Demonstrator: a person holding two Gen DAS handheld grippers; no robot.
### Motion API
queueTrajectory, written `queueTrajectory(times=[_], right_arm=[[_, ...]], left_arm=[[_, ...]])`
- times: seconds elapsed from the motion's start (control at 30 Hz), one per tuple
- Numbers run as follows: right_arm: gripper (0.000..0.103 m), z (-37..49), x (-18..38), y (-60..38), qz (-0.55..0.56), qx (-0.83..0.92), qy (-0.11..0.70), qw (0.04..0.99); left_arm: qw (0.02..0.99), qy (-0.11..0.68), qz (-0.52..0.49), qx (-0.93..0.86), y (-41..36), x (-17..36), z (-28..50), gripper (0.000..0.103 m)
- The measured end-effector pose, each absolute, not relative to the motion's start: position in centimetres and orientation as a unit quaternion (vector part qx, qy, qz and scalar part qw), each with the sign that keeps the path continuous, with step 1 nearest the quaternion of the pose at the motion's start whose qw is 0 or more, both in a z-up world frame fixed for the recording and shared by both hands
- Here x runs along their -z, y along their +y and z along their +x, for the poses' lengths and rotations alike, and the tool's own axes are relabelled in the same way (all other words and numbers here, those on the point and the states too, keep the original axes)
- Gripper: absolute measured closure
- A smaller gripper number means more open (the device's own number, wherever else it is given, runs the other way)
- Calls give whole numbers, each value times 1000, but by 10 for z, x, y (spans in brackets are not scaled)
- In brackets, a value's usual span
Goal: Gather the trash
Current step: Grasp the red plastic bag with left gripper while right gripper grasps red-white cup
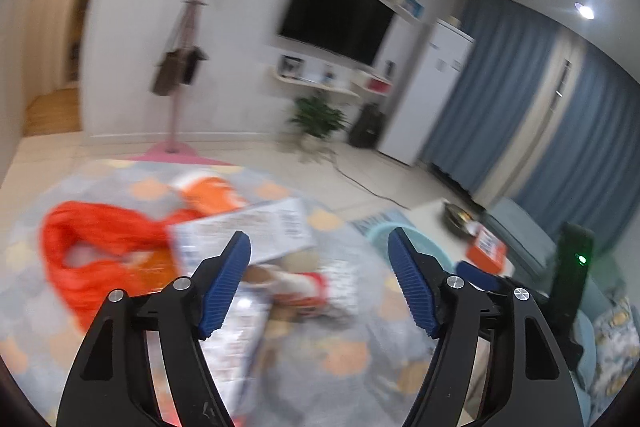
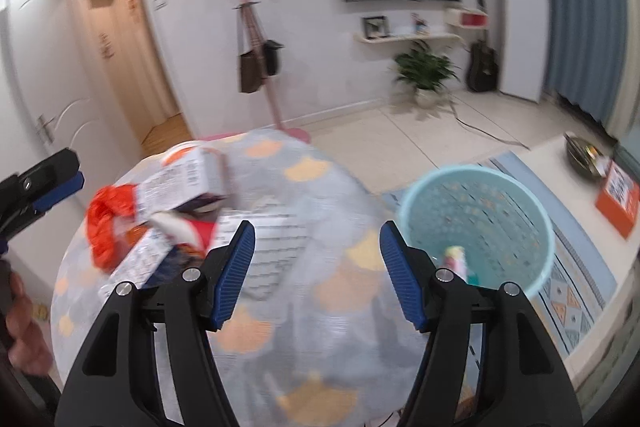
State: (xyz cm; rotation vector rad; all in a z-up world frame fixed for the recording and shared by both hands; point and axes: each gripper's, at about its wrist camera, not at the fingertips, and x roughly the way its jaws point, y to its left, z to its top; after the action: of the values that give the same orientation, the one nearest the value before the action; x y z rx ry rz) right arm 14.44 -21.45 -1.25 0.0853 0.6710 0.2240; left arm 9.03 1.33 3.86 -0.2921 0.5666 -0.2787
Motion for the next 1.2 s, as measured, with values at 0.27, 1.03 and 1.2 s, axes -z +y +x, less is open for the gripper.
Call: queueTrajectory(times=[0.27, 1.03, 1.2], right_arm=[[42, 145, 16, -151, -11, -164, 328, 930], [42, 182, 48, -73, -139, -230, 346, 899], [60, 190, 54, -65, -153, -235, 354, 892]], left_arm=[[936, 294, -195, 23, 124, -20, 84, 32], [881, 422, -189, -100, 208, 63, 162, 39], [884, 425, -154, -117, 202, 63, 164, 58]])
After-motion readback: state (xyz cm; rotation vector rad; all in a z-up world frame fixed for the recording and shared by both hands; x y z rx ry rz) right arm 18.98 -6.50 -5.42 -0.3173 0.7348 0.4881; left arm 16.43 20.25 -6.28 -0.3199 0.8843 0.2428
